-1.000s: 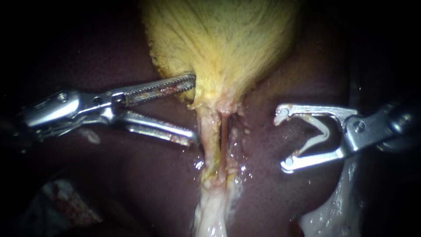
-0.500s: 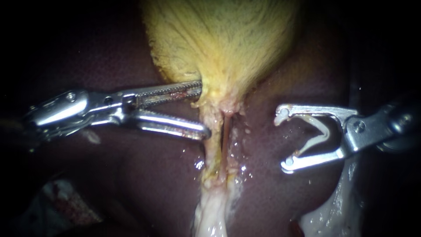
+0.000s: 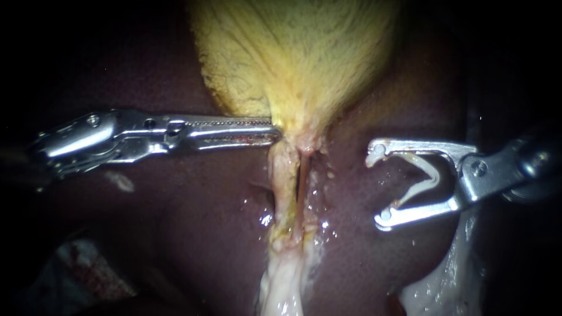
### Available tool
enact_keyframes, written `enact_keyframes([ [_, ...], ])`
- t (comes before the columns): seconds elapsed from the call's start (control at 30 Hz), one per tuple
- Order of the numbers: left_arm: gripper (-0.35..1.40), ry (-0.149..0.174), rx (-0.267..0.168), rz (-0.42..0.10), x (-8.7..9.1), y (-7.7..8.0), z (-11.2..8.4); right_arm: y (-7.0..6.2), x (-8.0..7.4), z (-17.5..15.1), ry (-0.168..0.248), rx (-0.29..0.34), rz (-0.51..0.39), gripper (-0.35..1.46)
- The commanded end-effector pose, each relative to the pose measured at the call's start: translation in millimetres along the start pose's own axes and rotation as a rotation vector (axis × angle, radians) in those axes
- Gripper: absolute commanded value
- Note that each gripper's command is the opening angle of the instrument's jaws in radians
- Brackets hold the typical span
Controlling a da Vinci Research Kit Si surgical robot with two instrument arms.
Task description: Grabbing gallbladder
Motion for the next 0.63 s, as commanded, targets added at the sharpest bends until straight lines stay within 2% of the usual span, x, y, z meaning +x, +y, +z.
enact_keyframes([
  [0.03,-0.35,-0.002,-0.002,-0.006,-0.1,-0.1,0.0,0.0,0.0,0.0,0.0,0.0,0.0,0.59],
  [0.63,-0.33,-0.002,-0.01,-0.013,-0.1,-0.3,-0.2,0.0,0.0,0.0,0.0,0.0,0.0,0.59],
])
